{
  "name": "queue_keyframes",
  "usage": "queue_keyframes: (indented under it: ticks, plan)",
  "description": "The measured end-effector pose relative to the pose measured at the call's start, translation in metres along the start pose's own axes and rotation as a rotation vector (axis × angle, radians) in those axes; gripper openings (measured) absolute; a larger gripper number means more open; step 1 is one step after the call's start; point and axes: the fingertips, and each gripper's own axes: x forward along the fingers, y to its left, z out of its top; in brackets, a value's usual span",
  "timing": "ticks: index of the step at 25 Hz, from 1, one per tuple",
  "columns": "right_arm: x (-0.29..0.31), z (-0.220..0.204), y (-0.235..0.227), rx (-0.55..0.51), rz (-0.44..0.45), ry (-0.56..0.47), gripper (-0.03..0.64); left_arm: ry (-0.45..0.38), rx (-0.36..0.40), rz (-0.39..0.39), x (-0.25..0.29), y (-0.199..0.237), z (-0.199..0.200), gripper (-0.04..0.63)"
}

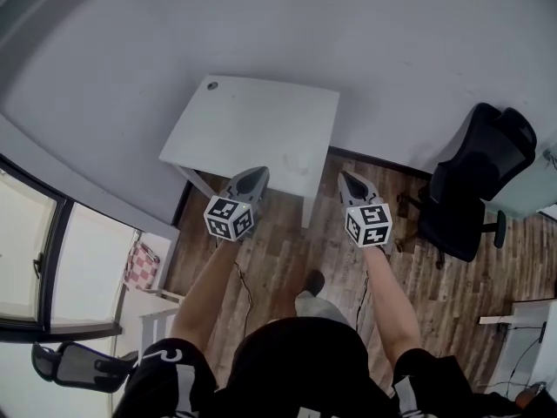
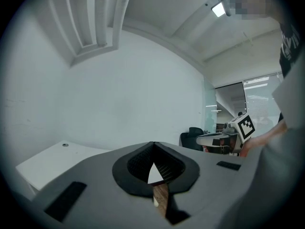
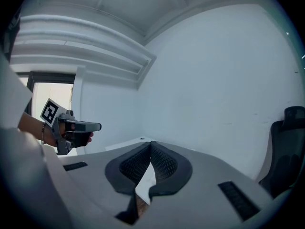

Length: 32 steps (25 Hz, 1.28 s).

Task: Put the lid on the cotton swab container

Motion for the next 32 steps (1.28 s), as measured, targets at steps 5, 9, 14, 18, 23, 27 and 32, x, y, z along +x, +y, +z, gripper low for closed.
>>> queue_keyframes:
  ticks: [5,9,14,18,23,27,32]
  plan:
    - [0.029,-0.004,-0.019,0.001,0.019,0.006,0.012,0.0,-0.003,0.015,0.028,0.016,-0.003,0.025]
    - [0.05,-0.003,-0.032,0.001,0.033,0.012,0.012,0.004,-0.008,0.03,0.046,0.029,-0.004,0.025]
    - [0.067,-0.007,-0.04,0.005,0.05,0.02,0.012,0.009,-0.013,0.048,0.059,0.04,-0.007,0.025]
    - [0.081,-0.015,-0.043,0.016,0.057,0.031,0.012,0.024,-0.027,0.056,0.066,0.052,-0.015,0.025]
    - [0.096,-0.025,-0.038,0.014,0.055,0.041,0.012,0.036,-0.041,0.045,0.072,0.065,-0.027,0.025]
    - [0.107,-0.036,-0.031,0.019,0.041,0.056,0.012,0.038,-0.046,0.017,0.076,0.075,-0.036,0.025]
    - [0.122,-0.046,-0.024,0.029,-0.005,0.069,0.014,0.063,-0.046,-0.049,0.087,0.088,-0.045,0.025]
